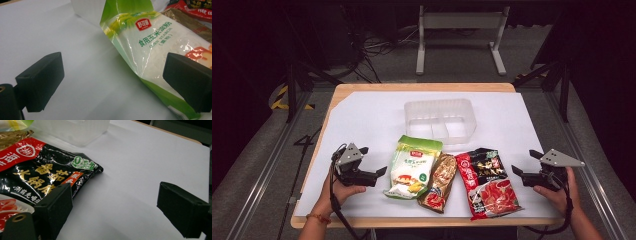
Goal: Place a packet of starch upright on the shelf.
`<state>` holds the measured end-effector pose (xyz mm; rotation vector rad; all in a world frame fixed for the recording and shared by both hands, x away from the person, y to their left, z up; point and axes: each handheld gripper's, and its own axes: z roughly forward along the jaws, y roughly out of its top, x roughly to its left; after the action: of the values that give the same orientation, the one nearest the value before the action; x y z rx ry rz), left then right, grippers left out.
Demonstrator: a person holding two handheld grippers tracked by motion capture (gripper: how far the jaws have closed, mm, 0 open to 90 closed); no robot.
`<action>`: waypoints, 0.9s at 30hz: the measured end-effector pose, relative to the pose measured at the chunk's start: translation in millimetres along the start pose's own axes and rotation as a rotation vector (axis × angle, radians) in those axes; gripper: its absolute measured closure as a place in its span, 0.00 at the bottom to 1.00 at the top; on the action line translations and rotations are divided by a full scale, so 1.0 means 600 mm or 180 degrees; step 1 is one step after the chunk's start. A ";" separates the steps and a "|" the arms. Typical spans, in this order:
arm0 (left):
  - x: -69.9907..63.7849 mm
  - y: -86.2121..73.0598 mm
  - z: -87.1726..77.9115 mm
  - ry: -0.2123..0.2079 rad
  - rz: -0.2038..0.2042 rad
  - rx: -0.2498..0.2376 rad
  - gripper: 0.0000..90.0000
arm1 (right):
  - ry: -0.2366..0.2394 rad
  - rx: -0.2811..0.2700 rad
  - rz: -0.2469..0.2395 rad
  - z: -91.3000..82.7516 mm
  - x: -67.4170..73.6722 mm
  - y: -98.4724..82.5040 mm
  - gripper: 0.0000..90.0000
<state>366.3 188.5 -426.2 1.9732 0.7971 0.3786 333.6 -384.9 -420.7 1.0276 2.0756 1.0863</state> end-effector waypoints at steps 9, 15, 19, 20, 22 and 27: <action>0.008 -0.002 0.021 -0.0245 -0.0077 0.0258 0.07 | 0.0035 0.0081 -0.0089 0.005 0.011 0.002 0.15; 0.025 0.021 0.053 -0.0445 -0.0167 0.0296 0.08 | 0.0081 0.0121 -0.0107 0.006 0.019 0.000 0.15; 0.029 0.040 0.087 -0.0554 -0.0171 0.0440 0.12 | 0.0123 0.0134 -0.0113 0.006 0.020 -0.002 0.15; 0.030 0.045 0.095 -0.0567 -0.0179 0.0430 0.12 | 0.0128 0.0140 -0.0114 0.007 0.021 -0.002 0.15; 0.029 0.056 0.115 -0.0632 -0.0197 0.0481 0.12 | 0.0145 0.0160 -0.0140 0.009 0.023 -0.002 0.15; 0.029 0.072 0.142 -0.0685 -0.0162 0.0477 0.14 | 0.0184 0.0186 -0.0215 0.012 0.030 -0.002 0.15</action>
<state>443.2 129.1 -433.5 2.0858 0.7532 0.0759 329.3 -367.5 -427.6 0.9568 2.1836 1.0384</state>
